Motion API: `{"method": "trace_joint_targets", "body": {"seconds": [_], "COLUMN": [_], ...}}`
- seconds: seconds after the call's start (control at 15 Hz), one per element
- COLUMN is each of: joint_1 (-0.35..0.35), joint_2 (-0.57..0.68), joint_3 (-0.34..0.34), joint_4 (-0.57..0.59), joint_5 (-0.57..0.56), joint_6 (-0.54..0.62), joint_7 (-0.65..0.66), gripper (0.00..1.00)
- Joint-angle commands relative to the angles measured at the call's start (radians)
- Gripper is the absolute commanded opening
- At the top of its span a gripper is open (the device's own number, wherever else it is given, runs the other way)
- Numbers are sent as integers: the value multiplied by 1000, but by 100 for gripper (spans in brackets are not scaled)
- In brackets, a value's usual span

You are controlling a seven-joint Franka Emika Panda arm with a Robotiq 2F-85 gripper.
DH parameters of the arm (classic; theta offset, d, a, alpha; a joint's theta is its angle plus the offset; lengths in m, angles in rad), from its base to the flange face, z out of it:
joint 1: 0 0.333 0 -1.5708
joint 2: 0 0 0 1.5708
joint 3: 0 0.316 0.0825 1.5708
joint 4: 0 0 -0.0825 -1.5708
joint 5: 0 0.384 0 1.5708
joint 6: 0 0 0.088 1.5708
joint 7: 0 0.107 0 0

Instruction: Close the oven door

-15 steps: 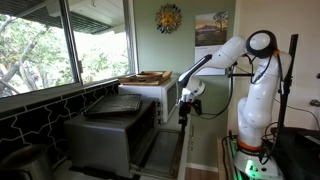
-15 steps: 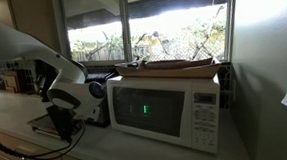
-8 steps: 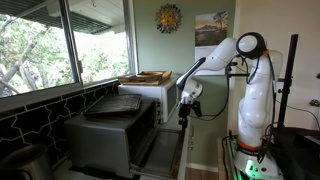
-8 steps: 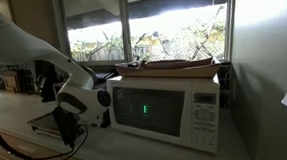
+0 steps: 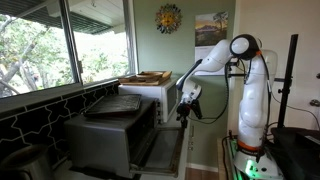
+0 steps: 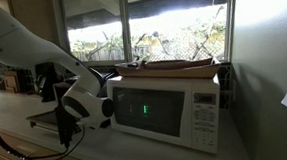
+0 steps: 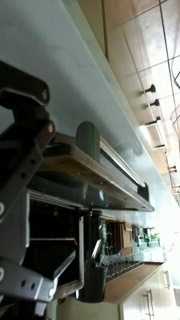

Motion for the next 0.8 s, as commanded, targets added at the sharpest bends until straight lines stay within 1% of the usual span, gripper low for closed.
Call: {"method": "trace_joint_targets", "body": {"seconds": [0.0, 0.2, 0.4, 0.6, 0.73], "joint_1": [-50, -75, -90, -100, -111], "joint_2": [-5, -67, -144, -224, -283], "joint_3": [14, 14, 31, 57, 69], "joint_4": [10, -7, -34, -55, -66], "joint_5": [129, 239, 341, 407, 423], "joint_6": [-73, -62, 12, 73, 93], "joint_7": [87, 147, 206, 246, 255], "gripper": [100, 100, 100, 100, 100]}}
